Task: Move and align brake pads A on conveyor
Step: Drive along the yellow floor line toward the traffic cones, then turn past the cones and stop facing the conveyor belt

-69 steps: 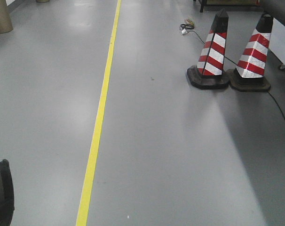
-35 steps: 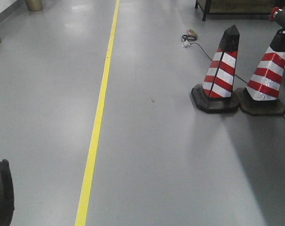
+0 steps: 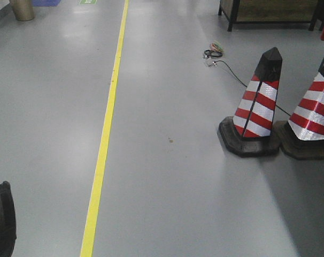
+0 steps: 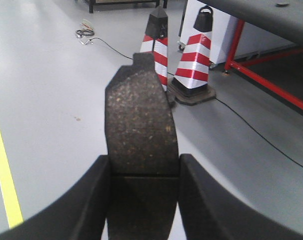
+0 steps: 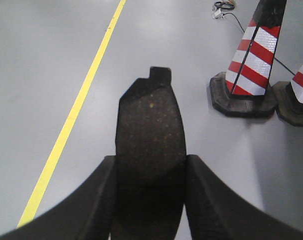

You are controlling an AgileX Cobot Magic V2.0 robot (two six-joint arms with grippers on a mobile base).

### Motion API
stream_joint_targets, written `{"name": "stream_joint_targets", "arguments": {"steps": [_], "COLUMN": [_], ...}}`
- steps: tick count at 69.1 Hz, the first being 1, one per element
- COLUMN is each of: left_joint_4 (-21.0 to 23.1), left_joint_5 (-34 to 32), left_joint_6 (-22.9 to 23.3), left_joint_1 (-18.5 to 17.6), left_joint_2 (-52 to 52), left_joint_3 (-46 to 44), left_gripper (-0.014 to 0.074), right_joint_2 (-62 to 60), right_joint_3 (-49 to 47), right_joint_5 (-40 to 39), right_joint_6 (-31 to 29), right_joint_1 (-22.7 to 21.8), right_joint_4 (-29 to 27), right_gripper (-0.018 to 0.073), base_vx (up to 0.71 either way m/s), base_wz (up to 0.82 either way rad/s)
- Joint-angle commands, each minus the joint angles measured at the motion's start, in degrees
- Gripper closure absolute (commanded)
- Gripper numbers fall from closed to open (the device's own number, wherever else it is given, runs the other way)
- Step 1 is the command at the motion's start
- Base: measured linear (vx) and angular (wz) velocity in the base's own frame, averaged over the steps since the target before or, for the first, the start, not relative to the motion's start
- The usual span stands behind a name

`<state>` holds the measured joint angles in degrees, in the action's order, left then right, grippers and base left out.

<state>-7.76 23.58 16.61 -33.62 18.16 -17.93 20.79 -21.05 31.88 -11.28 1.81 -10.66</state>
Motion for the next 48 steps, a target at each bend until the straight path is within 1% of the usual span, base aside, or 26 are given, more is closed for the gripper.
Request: {"name": "stream_joint_targets", "arguments": {"steps": [1,28,48], "left_joint_4": [-0.3,-0.3,-0.3], "left_joint_5": [-5.5,-5.5,-5.5], "left_joint_6": [0.1,0.1,0.1], "left_joint_1": [-0.3,-0.3,-0.3], "left_joint_2": [0.4,0.4,0.4], "left_joint_3": [-1.9,-1.9,-1.9], "left_gripper": [0.0467,0.0467,0.0467], "right_joint_2": [0.2,0.3,0.3], "right_joint_3": [-1.7,-1.7,-1.7], "right_joint_5": [-5.2,-5.2,-5.2], "right_joint_6": [-0.4,-0.4,-0.4], "right_joint_1": [-0.1,-0.1,-0.1], "right_joint_4": [-0.4,-0.4,-0.4], "right_gripper": [0.0560,0.0560,0.0560], "base_vx": [0.61,0.58,0.52], "base_wz": [-0.03,-0.07,-0.32]}}
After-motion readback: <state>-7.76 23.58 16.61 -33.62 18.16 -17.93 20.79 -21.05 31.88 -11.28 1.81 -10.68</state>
